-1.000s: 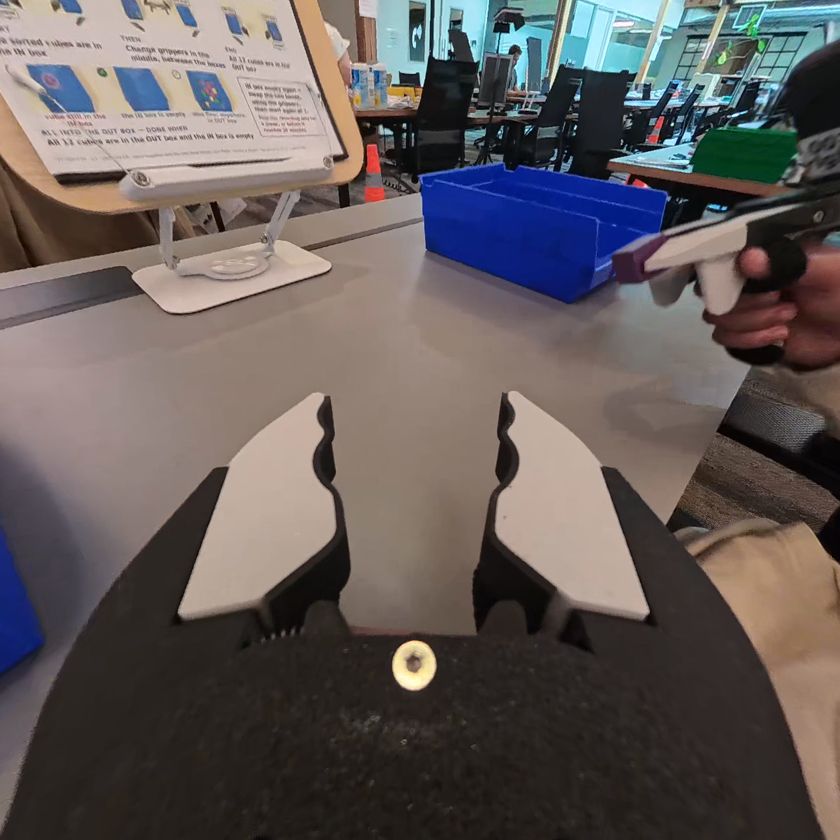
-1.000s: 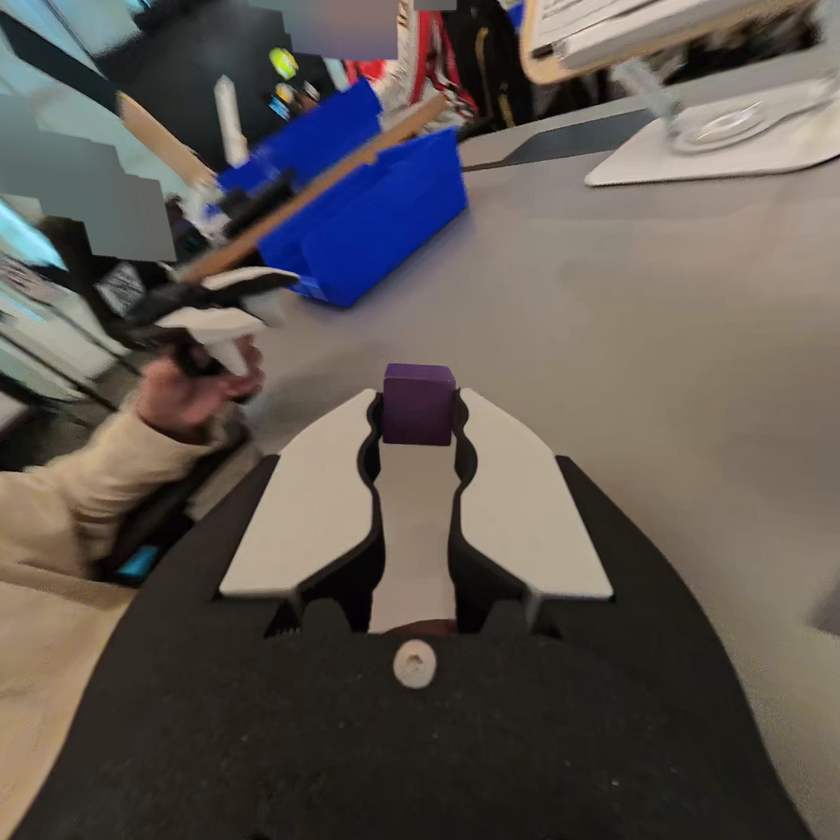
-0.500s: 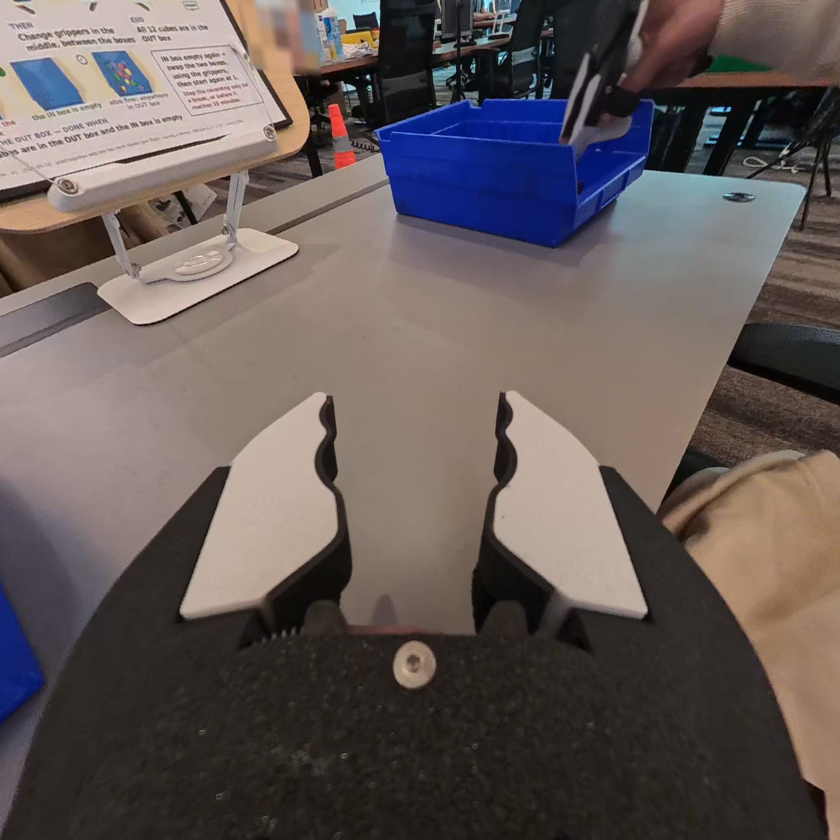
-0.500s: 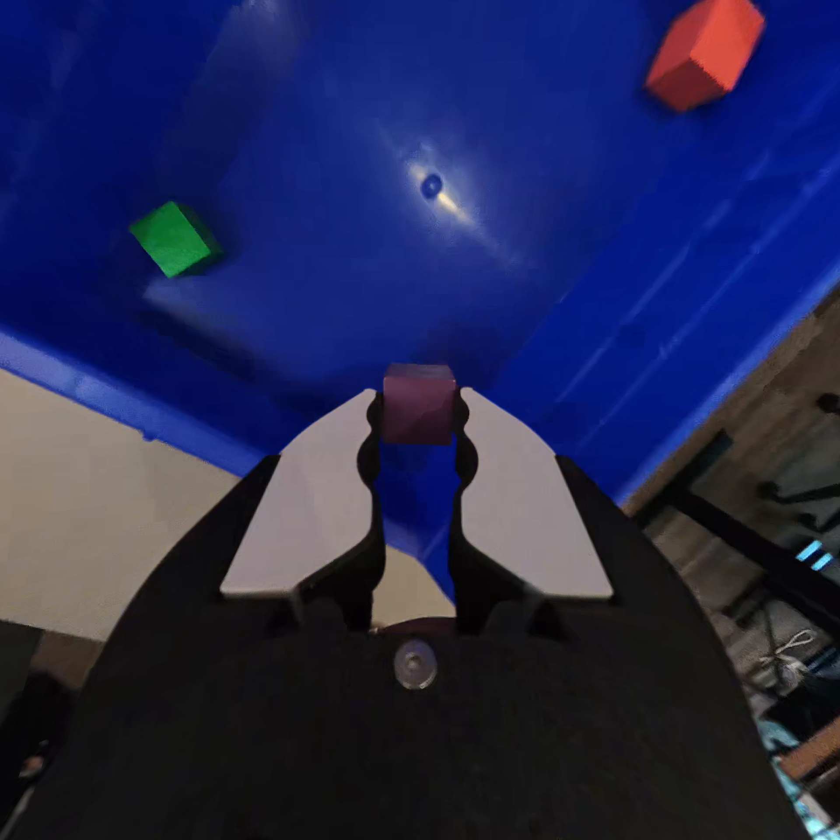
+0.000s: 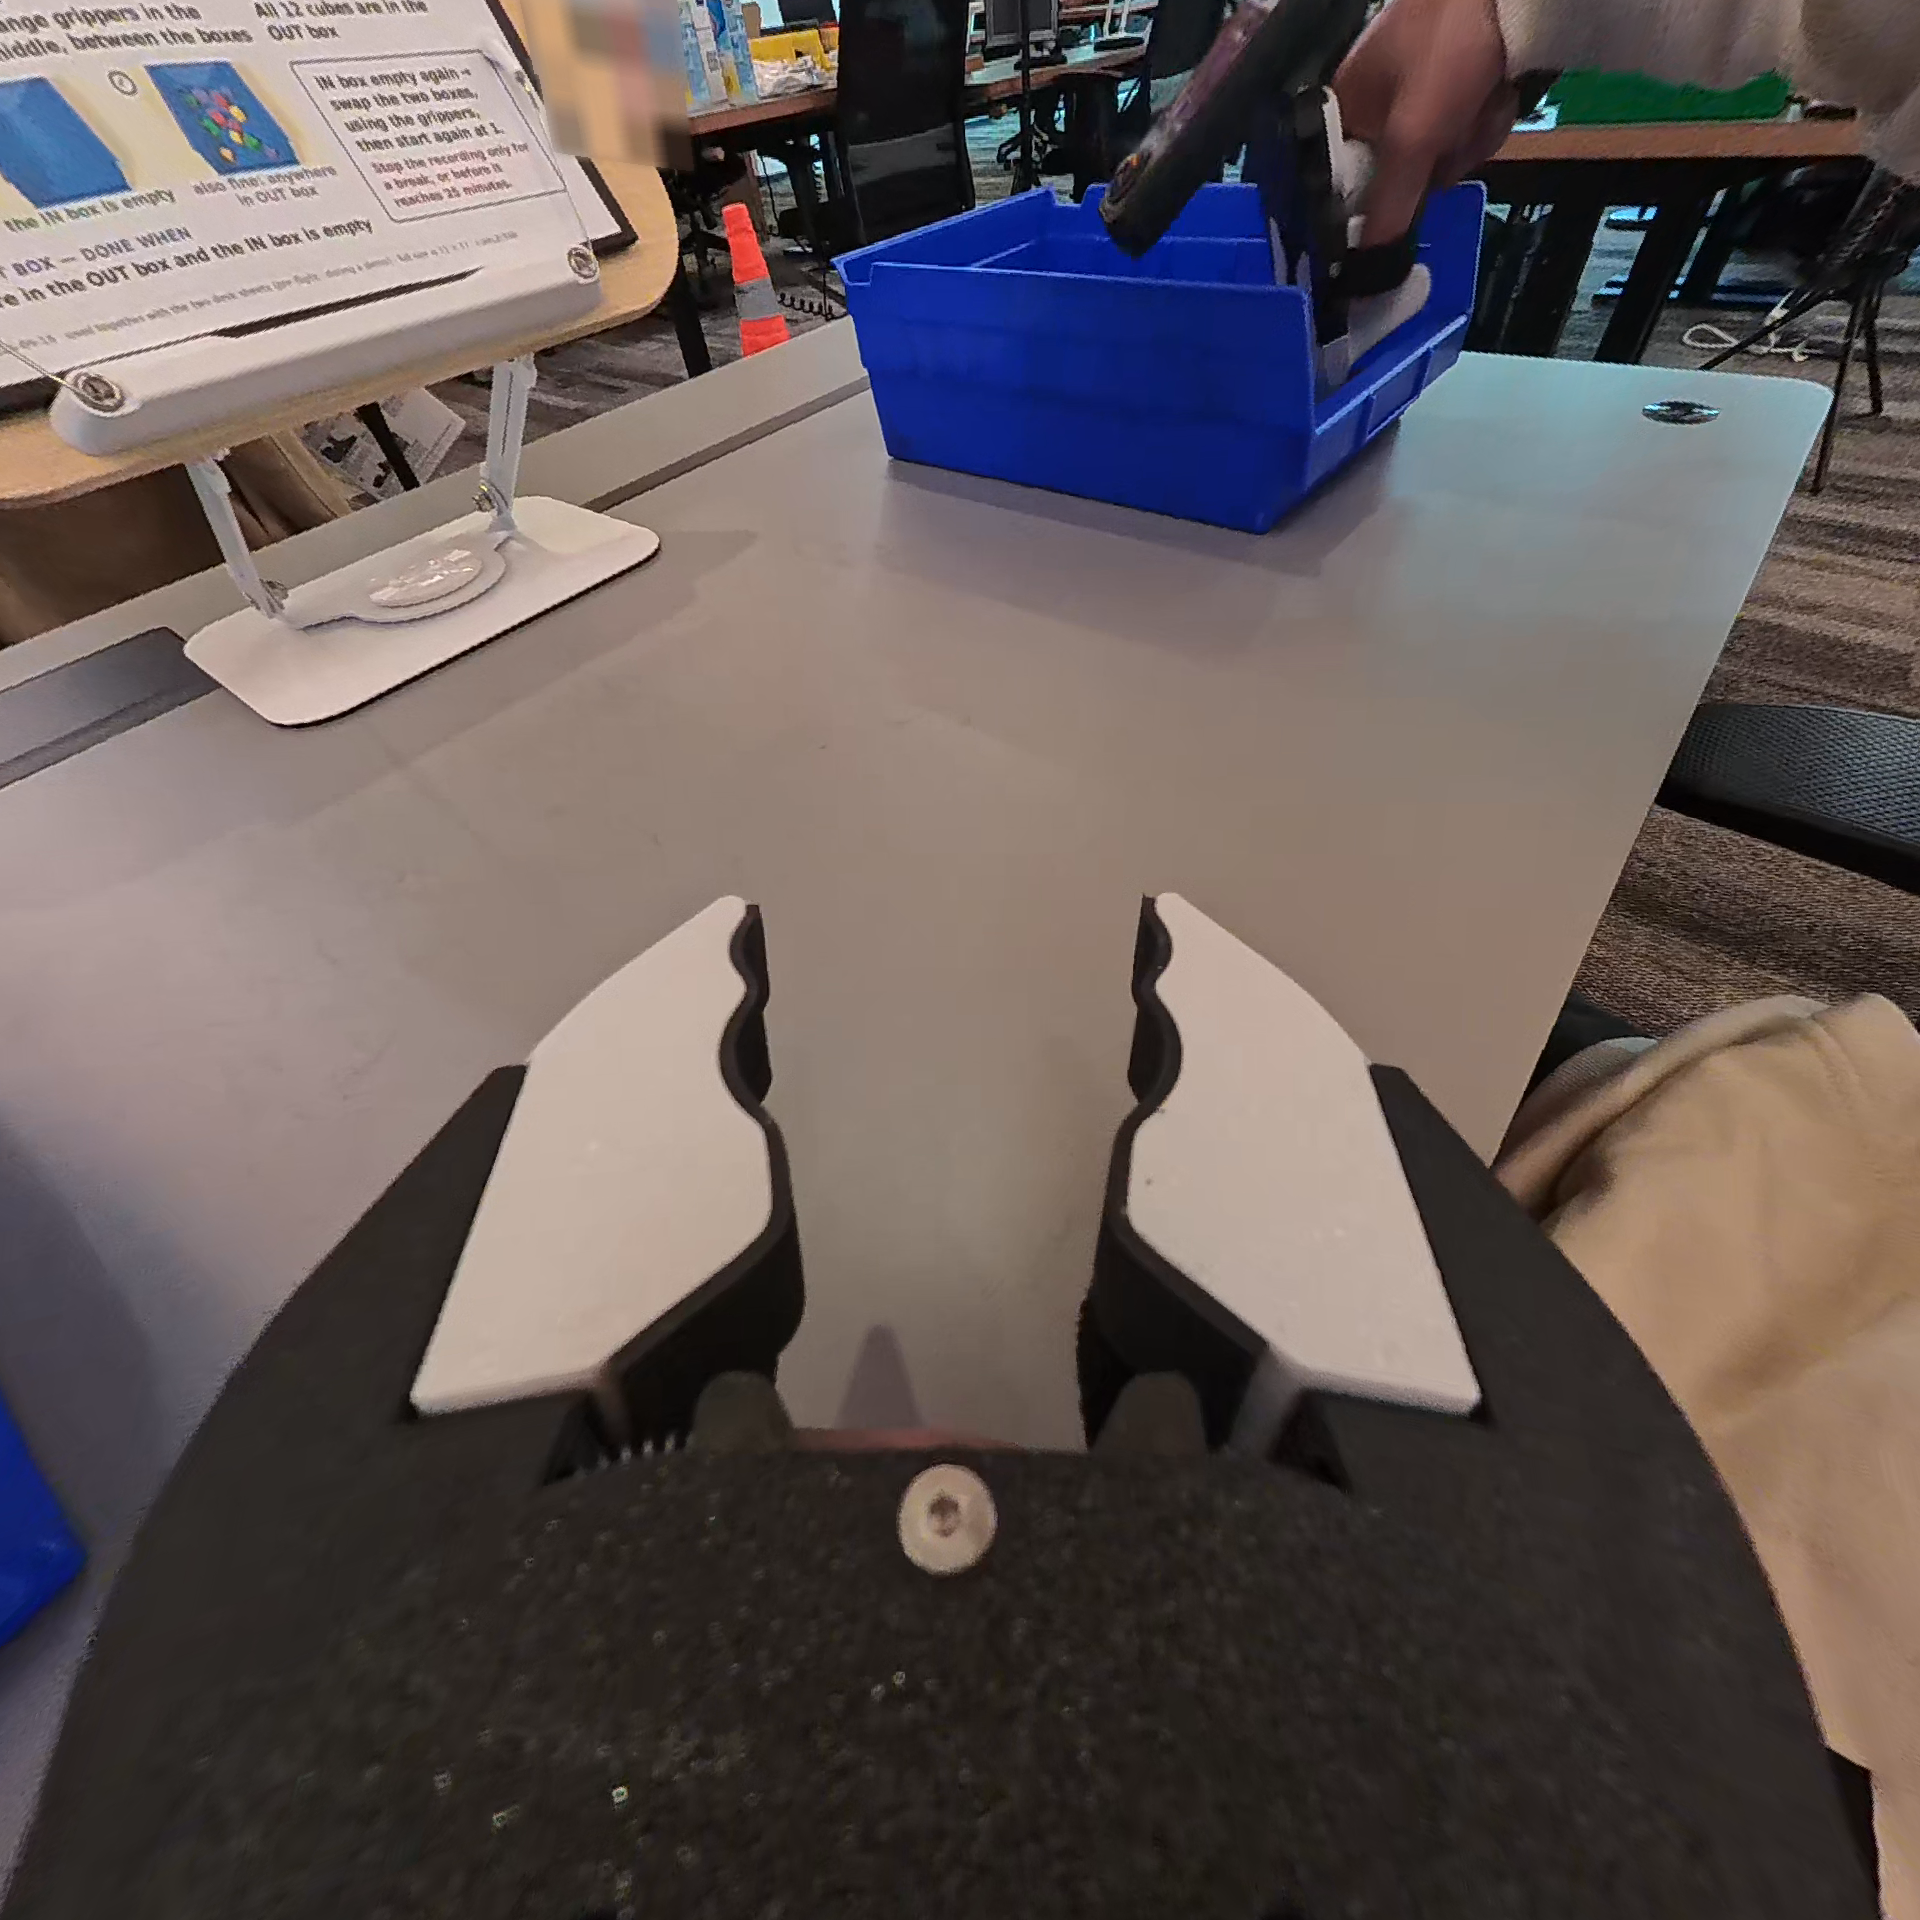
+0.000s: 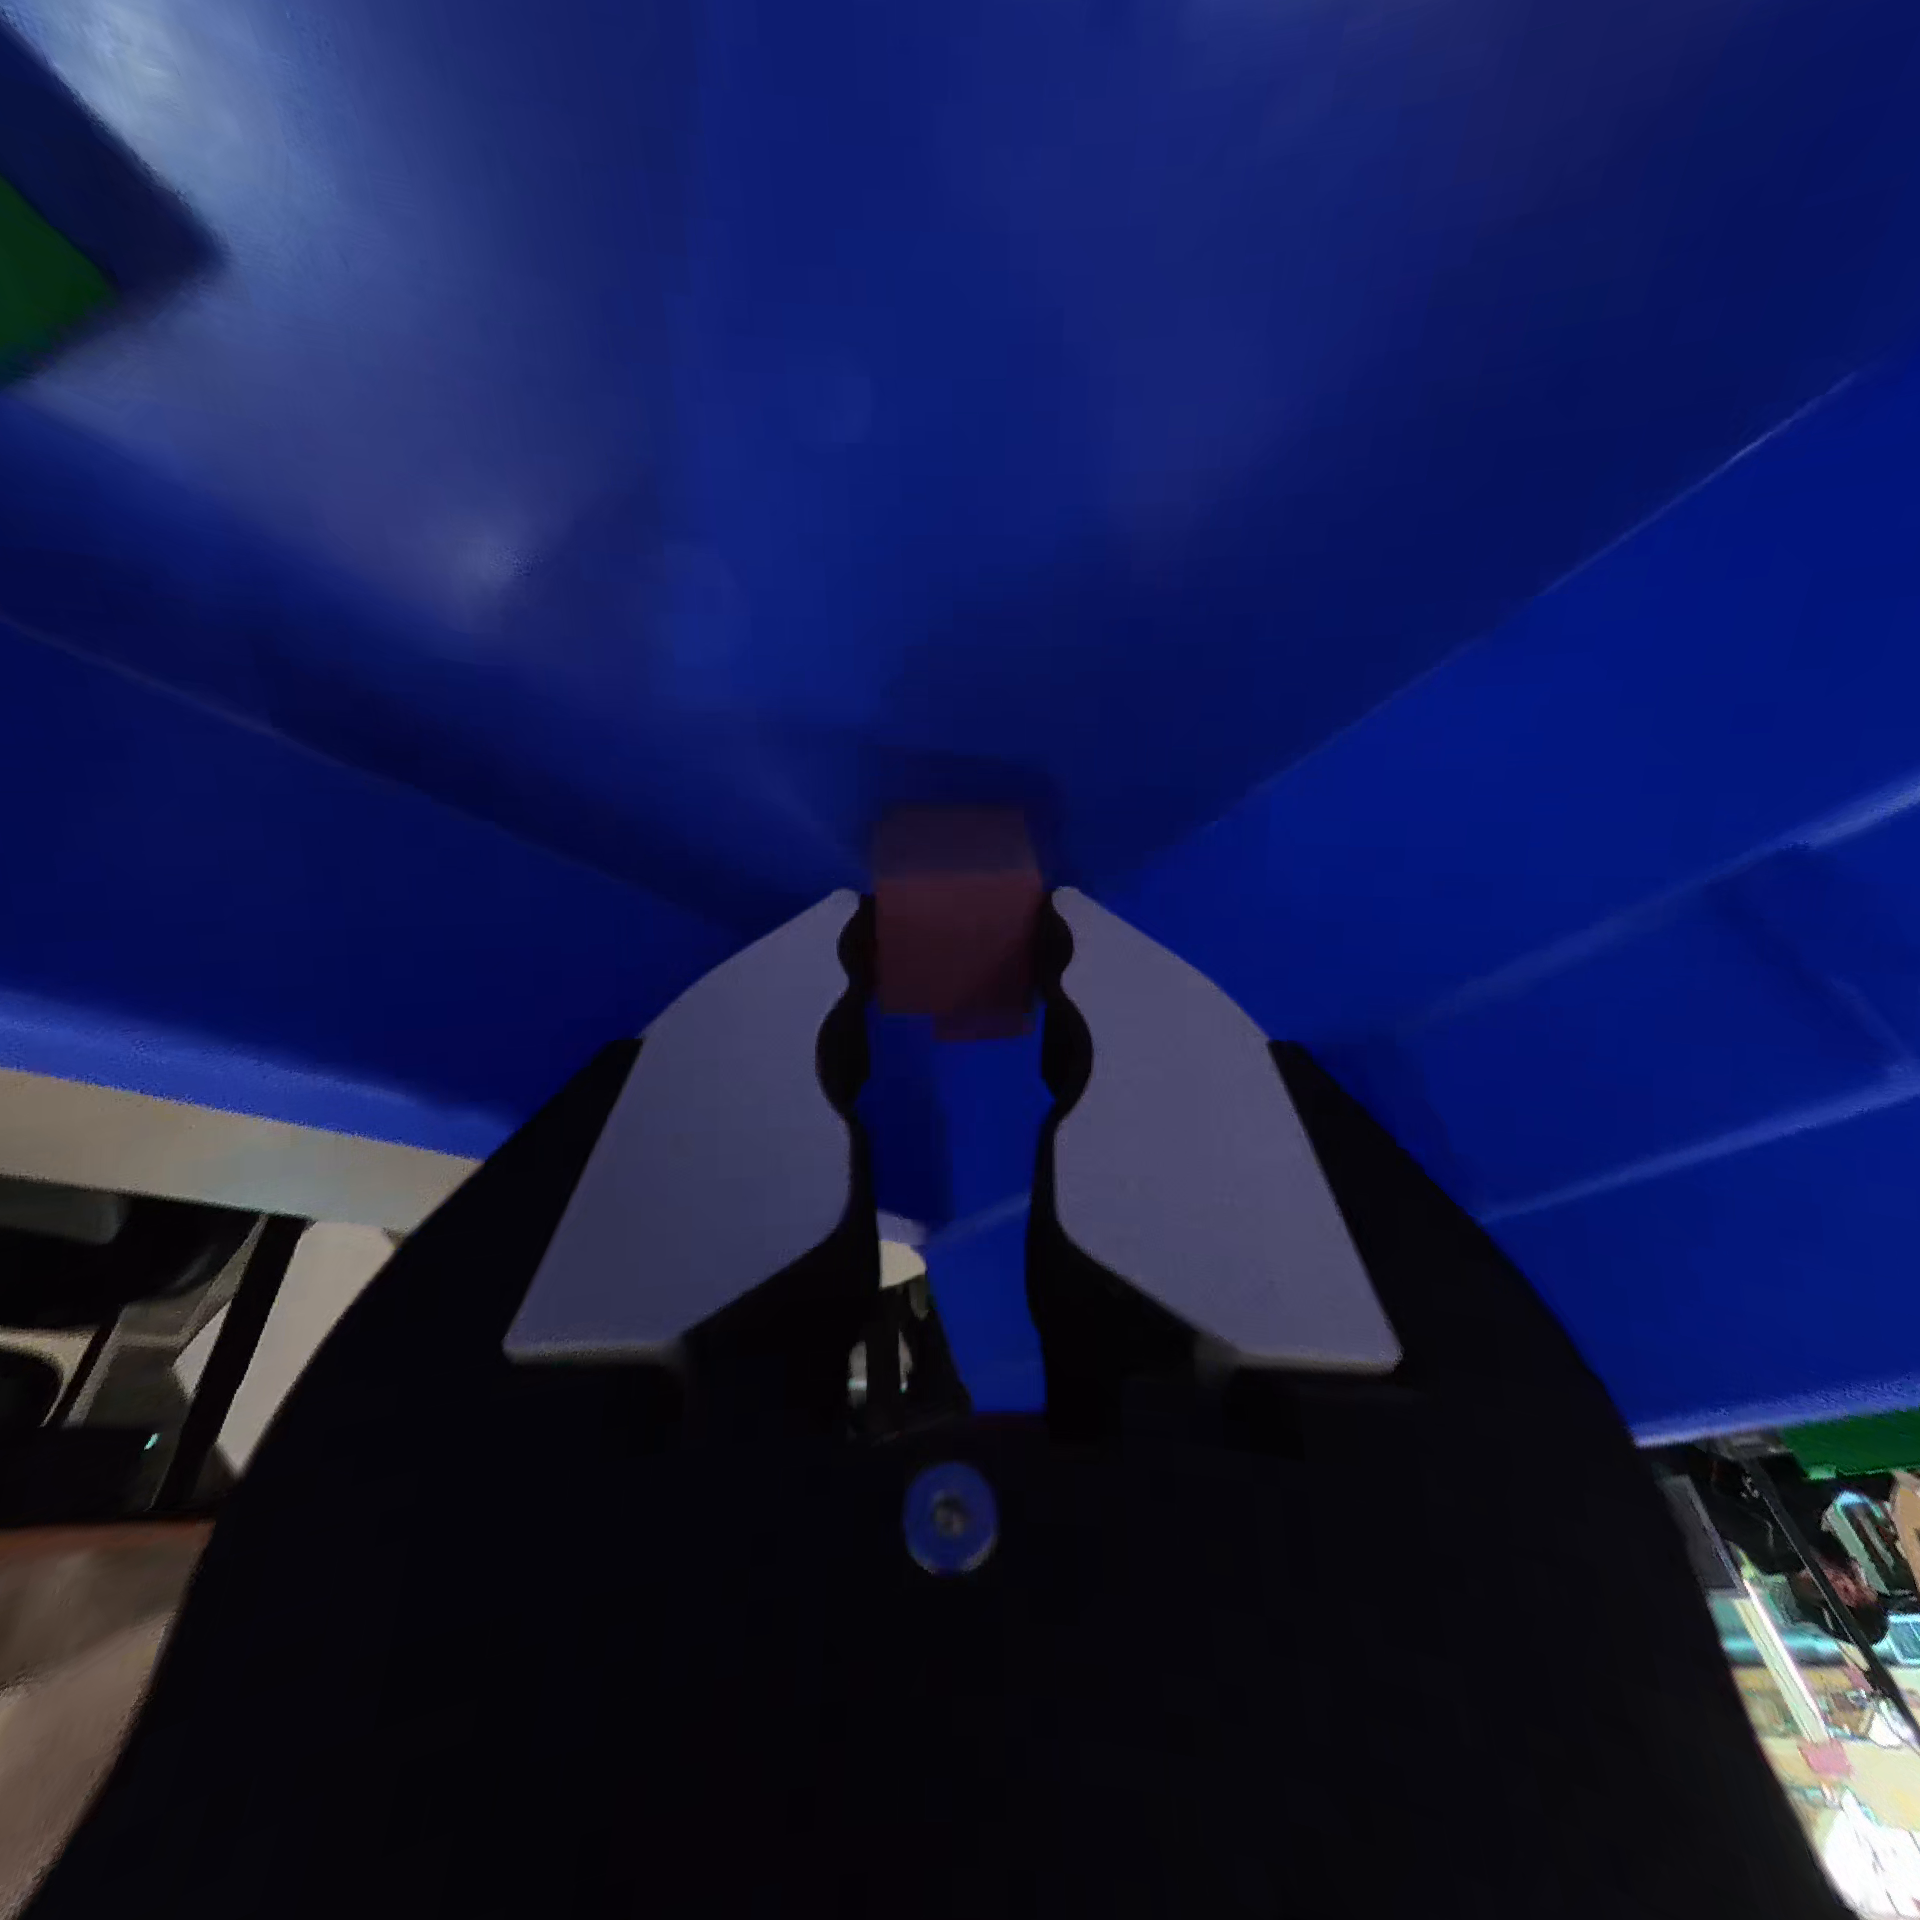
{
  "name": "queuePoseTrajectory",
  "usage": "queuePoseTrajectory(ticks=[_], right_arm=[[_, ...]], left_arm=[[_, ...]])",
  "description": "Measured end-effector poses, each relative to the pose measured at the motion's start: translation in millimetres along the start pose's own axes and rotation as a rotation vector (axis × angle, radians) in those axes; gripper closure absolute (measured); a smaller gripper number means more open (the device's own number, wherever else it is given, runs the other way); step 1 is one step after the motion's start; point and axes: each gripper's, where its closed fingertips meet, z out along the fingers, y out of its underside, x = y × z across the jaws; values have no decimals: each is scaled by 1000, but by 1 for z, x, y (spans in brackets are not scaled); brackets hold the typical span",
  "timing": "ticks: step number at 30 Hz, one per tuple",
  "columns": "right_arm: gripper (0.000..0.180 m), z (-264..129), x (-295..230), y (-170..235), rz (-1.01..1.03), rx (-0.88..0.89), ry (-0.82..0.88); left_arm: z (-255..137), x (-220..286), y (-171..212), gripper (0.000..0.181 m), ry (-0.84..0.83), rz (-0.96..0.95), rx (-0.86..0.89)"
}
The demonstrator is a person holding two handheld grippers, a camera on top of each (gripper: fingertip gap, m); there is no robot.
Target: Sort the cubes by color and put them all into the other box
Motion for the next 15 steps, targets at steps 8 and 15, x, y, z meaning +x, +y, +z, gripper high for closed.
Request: queuePoseTrajectory(ticks=[8,15], right_arm=[[130,-39,-4,-7,-1,248,55],[133,-202,-143,-54,49,1447,-73]], left_arm=[[1,-1,3,113,-12,12,-10],[-3,-22,3,113,-93,-45,-6]])
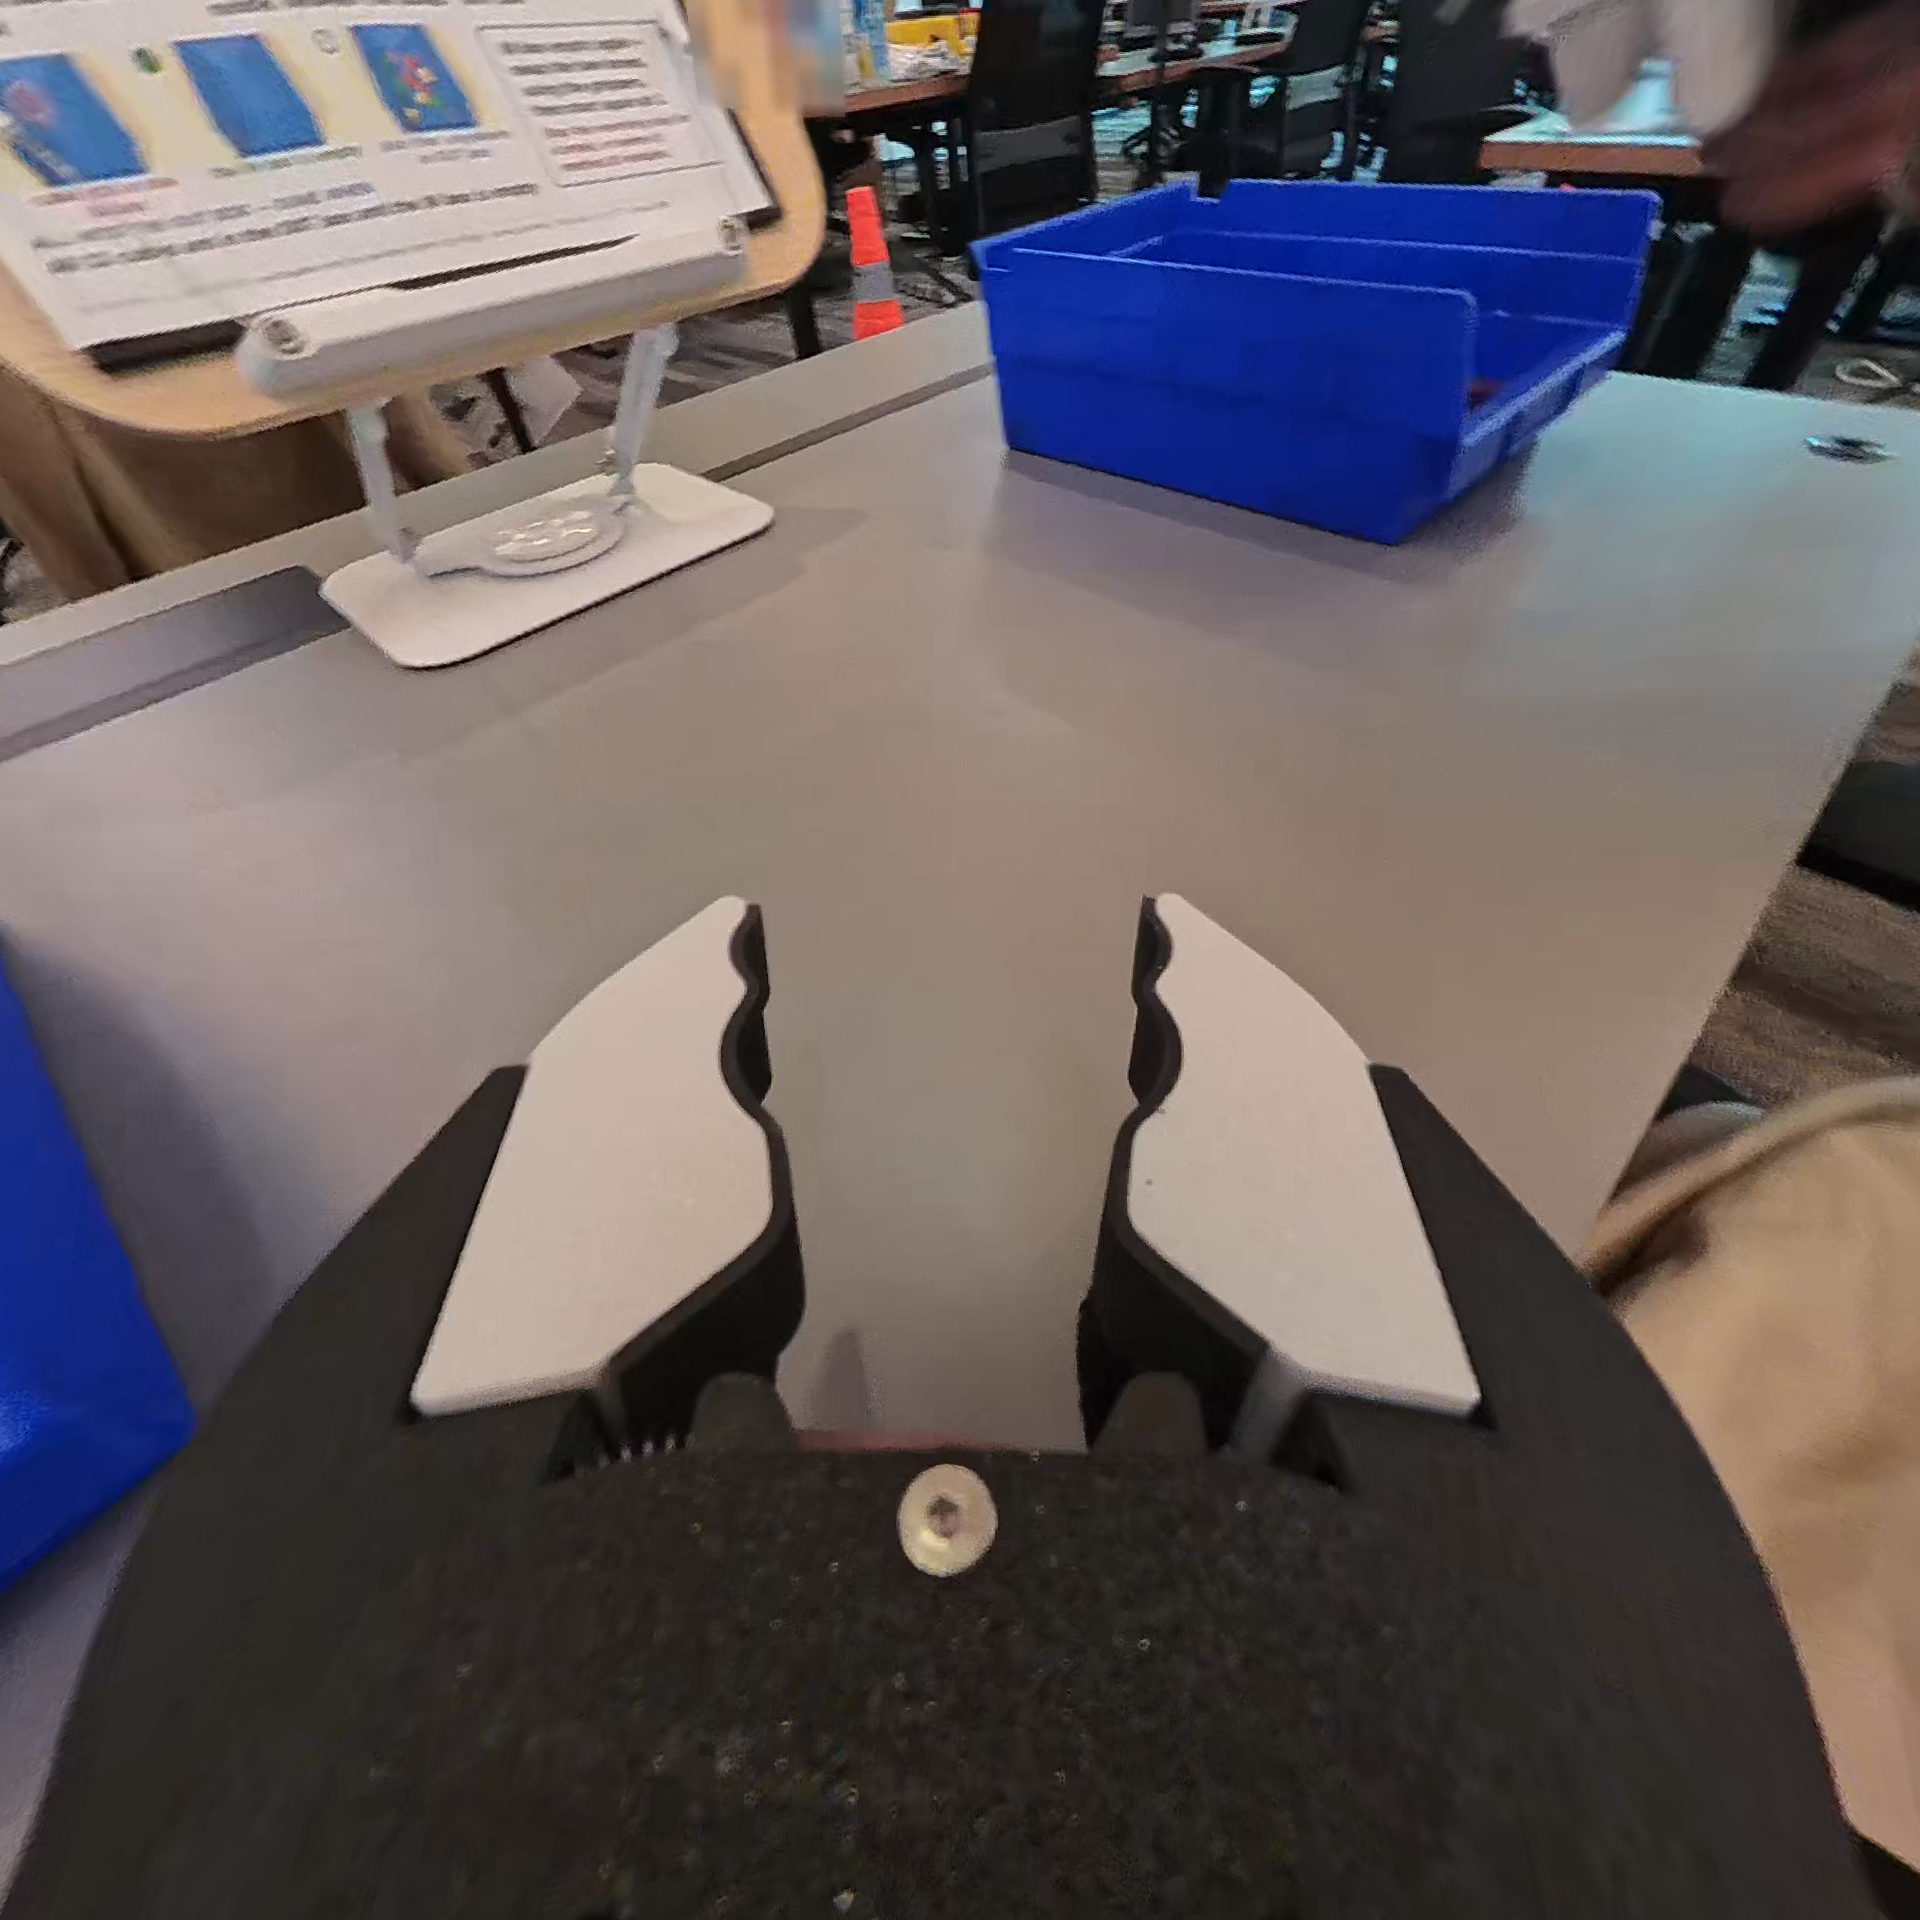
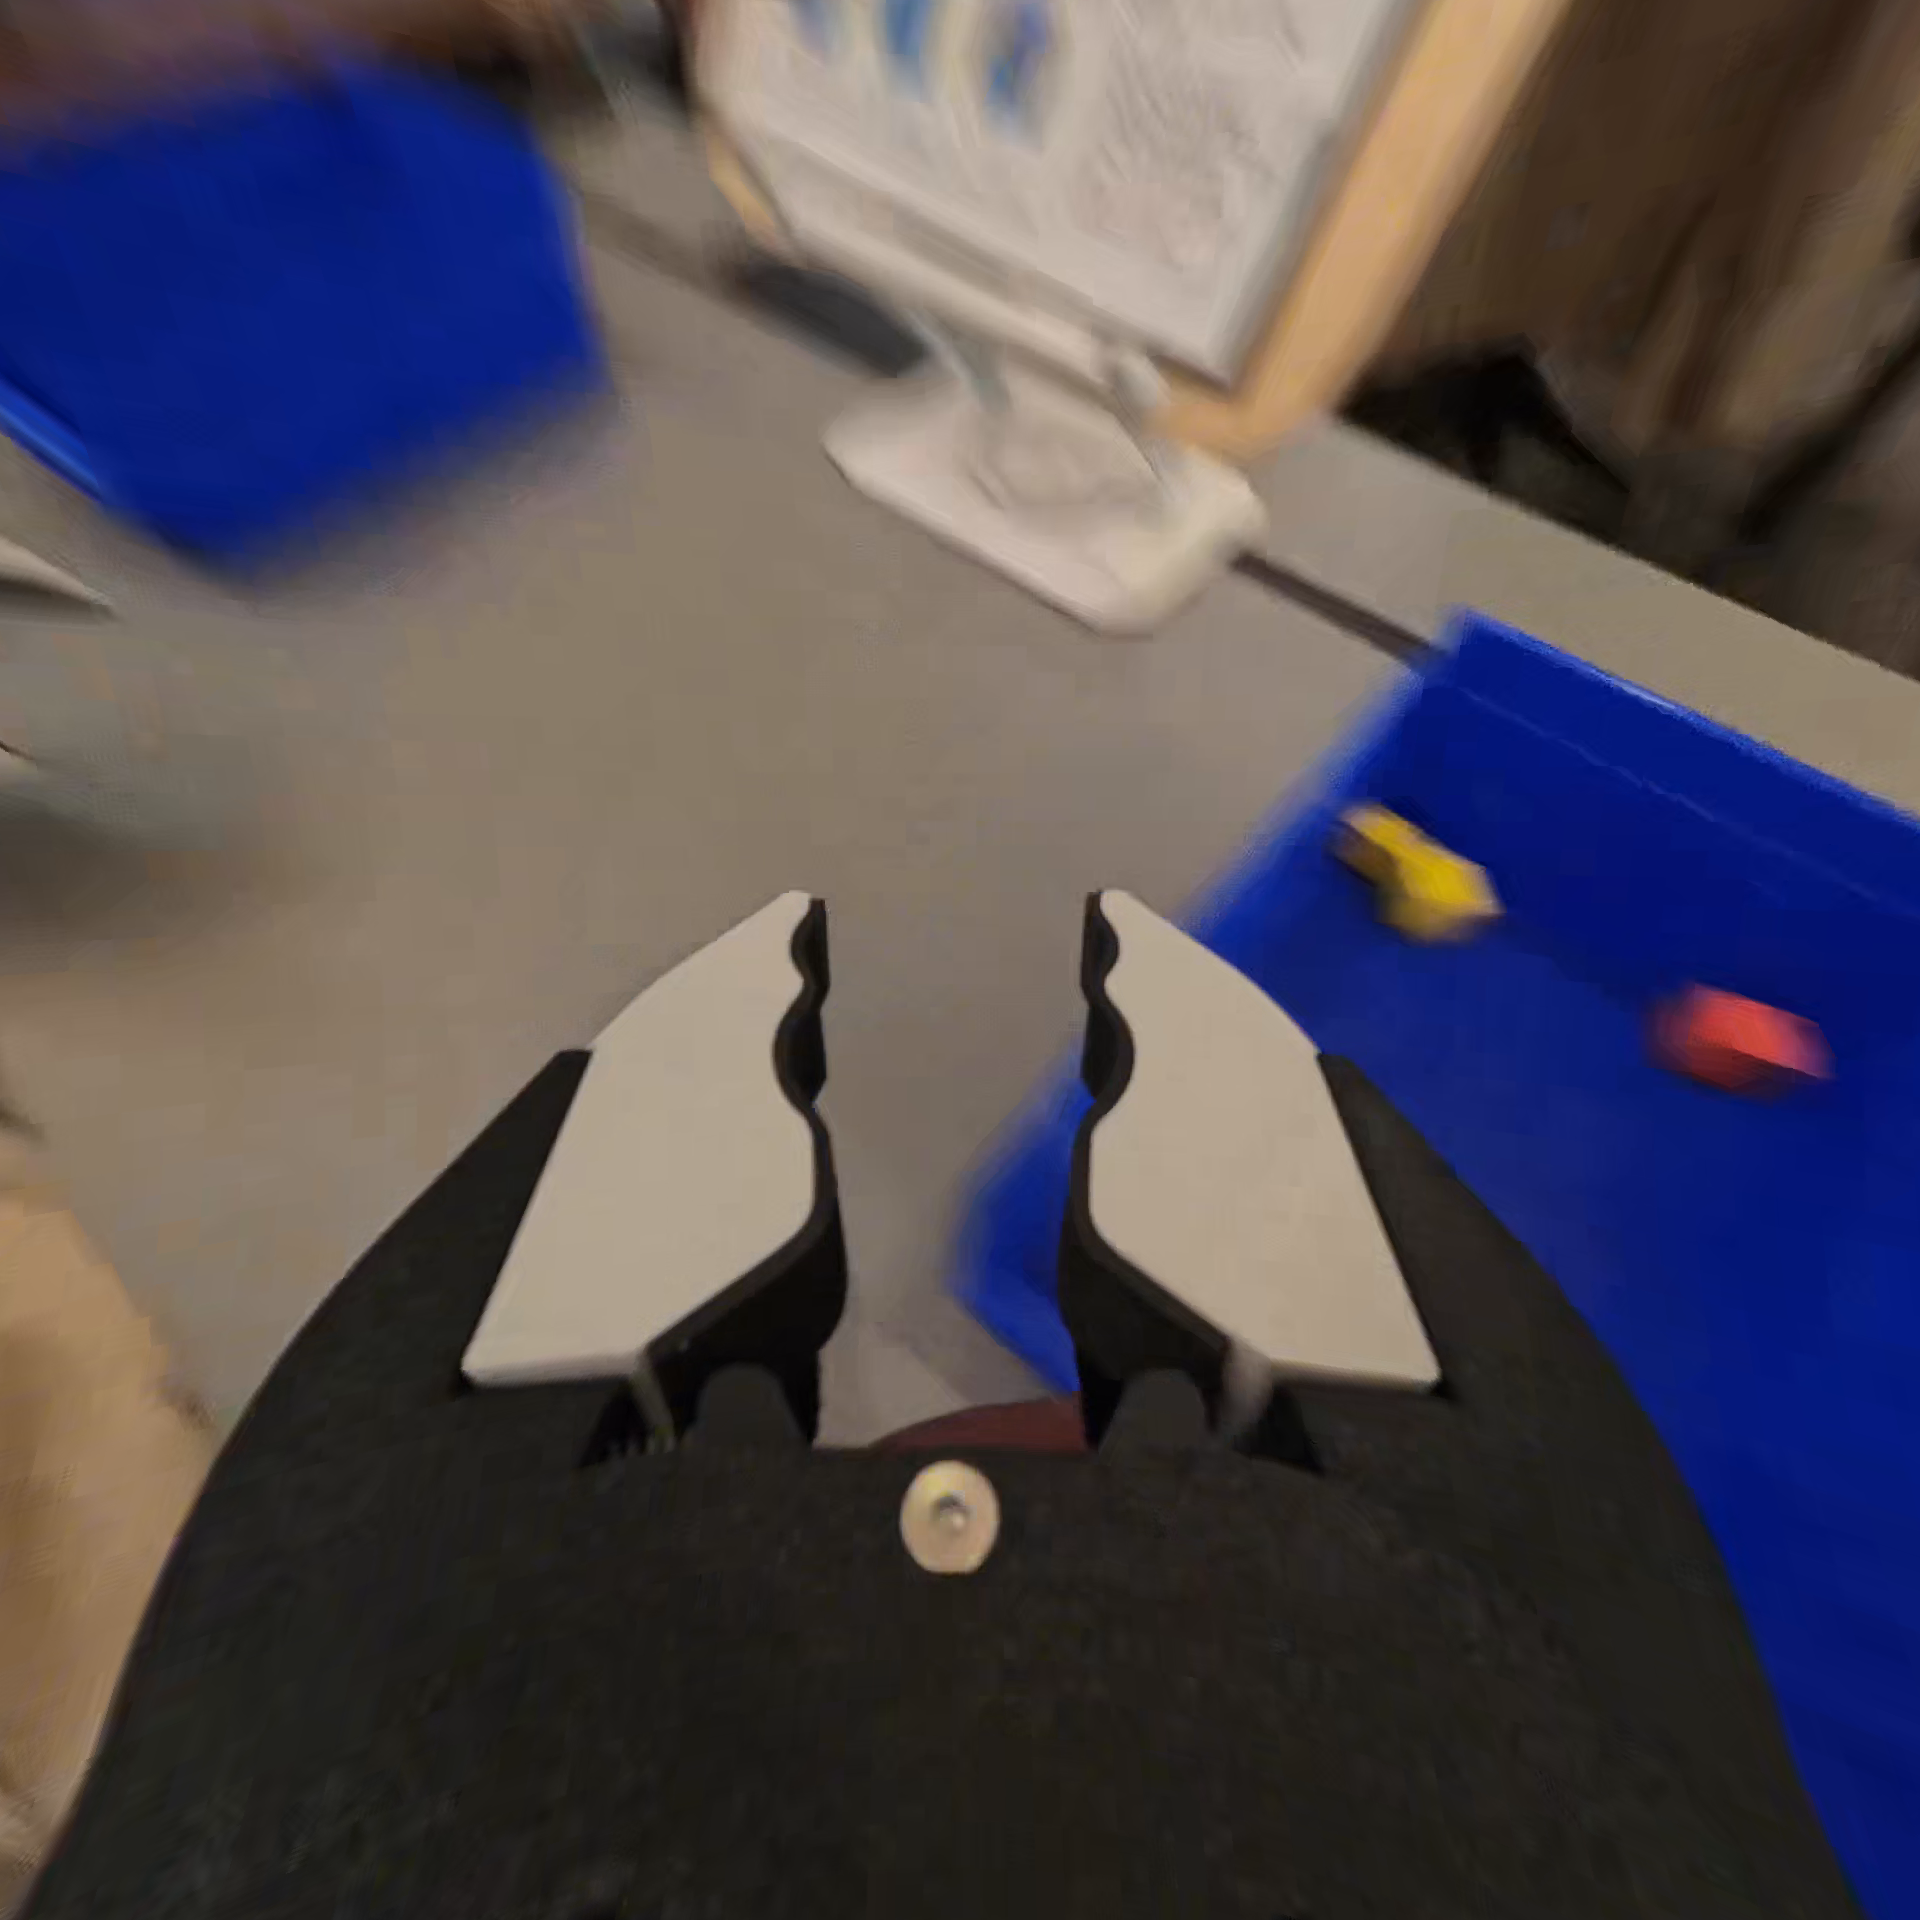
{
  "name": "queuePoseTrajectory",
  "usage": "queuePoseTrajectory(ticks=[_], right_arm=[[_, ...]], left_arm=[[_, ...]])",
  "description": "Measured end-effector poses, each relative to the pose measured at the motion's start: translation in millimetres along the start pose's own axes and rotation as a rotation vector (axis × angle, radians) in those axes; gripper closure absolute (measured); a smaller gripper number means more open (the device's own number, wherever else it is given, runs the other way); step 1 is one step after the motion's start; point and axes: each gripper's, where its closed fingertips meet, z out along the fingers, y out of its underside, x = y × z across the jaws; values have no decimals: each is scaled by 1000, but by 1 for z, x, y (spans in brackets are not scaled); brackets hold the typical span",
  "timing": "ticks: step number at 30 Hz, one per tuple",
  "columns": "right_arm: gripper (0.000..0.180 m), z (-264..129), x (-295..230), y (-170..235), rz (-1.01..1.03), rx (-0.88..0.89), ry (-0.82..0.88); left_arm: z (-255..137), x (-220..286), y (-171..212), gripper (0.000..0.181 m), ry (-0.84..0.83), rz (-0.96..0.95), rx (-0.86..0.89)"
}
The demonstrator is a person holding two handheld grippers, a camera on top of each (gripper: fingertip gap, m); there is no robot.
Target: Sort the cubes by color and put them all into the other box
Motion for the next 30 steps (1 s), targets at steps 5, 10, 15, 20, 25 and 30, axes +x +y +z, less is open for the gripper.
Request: queuePoseTrajectory(ticks=[5,10,15,20,25,30], right_arm=[[135,17,-123,17,391,411,-202],[137,27,-180,51,404,350,-305],[139,27,-181,60,281,316,-239],[140,27,-191,65,305,280,-301],[141,27,-195,65,216,262,-279],[142,28,-203,65,244,250,-339]], left_arm=[[-3,-22,4,118,-84,-135,-7],[-7,-22,10,119,-77,-163,-24],[-12,-23,14,117,-78,-164,-57],[-60,-67,-11,116,-158,-181,-84],[-96,-171,11,117,-341,-174,-441],[-65,-216,62,123,-232,-257,-780]])
